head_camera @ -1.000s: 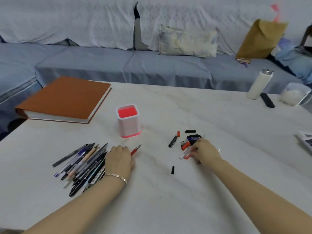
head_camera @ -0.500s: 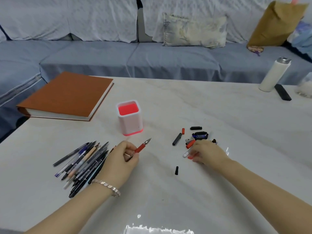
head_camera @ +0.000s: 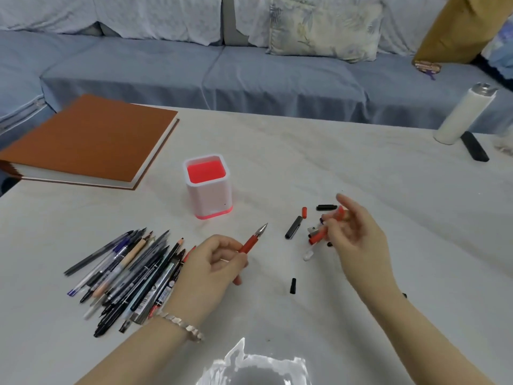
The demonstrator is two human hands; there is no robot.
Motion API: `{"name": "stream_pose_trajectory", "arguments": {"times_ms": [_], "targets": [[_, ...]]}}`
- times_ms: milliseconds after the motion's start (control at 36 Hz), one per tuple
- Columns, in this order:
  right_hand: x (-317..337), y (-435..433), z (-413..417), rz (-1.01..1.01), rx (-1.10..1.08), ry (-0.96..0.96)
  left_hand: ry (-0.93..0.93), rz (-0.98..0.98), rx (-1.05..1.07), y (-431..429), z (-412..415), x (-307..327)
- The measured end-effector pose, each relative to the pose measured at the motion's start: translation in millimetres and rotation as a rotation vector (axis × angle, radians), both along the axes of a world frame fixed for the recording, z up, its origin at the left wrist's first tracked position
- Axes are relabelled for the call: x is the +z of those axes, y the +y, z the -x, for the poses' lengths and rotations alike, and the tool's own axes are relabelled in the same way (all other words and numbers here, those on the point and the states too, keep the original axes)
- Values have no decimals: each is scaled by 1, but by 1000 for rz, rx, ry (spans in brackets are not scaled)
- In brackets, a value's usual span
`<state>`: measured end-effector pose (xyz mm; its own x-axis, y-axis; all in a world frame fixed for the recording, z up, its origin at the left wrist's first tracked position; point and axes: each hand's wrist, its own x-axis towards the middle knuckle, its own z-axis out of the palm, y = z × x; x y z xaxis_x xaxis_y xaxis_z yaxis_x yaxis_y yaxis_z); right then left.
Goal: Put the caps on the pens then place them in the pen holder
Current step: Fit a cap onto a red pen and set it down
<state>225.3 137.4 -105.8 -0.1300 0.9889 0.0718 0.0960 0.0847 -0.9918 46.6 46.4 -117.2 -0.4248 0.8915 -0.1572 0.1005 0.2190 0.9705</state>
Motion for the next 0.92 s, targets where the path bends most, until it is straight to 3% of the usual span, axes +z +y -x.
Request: {"name": "stream_pose_trajectory", "arguments": {"times_ms": [111,222,444,917], "targets": [[11,-9,9,259,-15,361,-64,-20,-19,-3,-7,1],[8,-16,18,390,37,484,-86,-35,-50,-8,-11,3],[-1,-26,26,442,101,487,-101,-37,-78,-15,-16,6],[-3,-47,29,356,172,303,7,-50,-86,-22,-16,7]]}}
